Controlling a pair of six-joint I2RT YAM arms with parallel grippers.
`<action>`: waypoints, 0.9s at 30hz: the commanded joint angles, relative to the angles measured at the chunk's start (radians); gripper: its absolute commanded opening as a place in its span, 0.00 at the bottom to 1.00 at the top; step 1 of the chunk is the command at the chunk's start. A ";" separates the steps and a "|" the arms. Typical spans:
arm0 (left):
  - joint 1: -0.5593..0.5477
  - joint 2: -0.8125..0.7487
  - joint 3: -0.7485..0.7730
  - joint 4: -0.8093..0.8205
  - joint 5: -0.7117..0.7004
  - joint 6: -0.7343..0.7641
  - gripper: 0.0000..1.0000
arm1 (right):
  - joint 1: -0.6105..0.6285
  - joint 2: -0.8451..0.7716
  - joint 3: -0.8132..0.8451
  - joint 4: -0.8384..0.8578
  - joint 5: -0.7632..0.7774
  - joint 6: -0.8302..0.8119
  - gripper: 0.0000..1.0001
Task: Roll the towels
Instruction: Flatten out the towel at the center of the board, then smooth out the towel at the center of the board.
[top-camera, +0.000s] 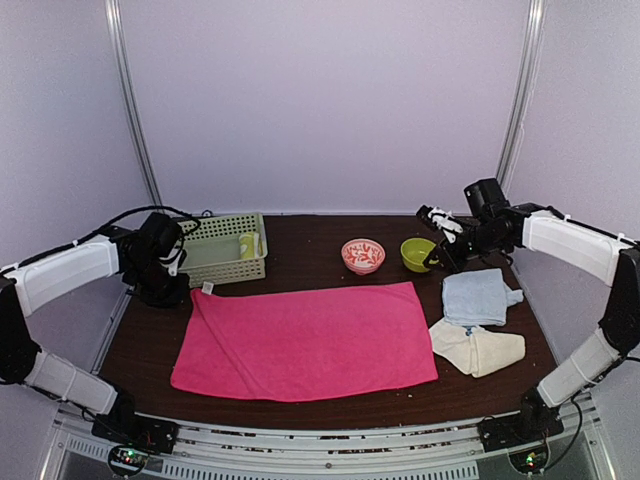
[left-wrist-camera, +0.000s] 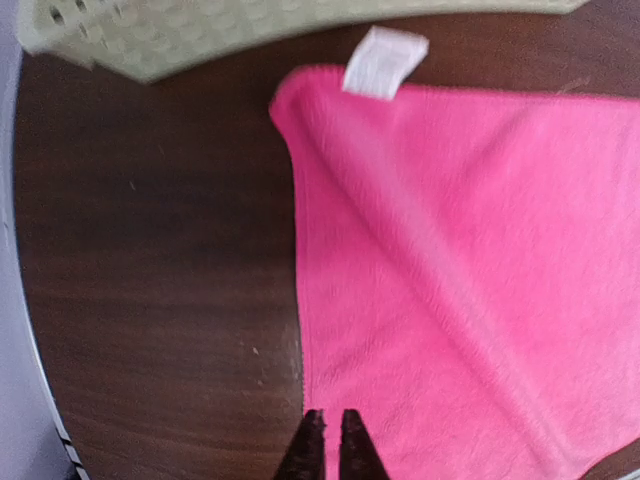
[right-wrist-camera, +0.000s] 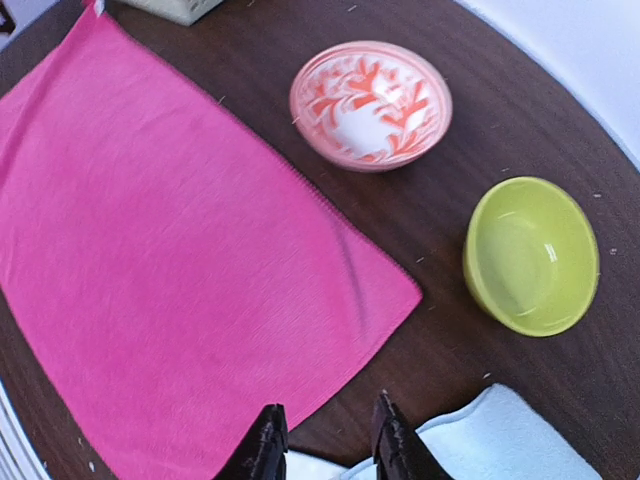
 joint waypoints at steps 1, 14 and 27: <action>-0.031 0.042 -0.088 -0.120 0.099 -0.035 0.01 | 0.108 -0.027 -0.130 -0.160 -0.058 -0.153 0.29; -0.176 0.201 -0.206 -0.104 0.094 -0.177 0.00 | 0.266 -0.054 -0.299 -0.137 0.030 -0.251 0.25; -0.317 0.265 -0.199 -0.314 0.012 -0.377 0.00 | 0.266 -0.058 -0.285 -0.143 0.037 -0.305 0.25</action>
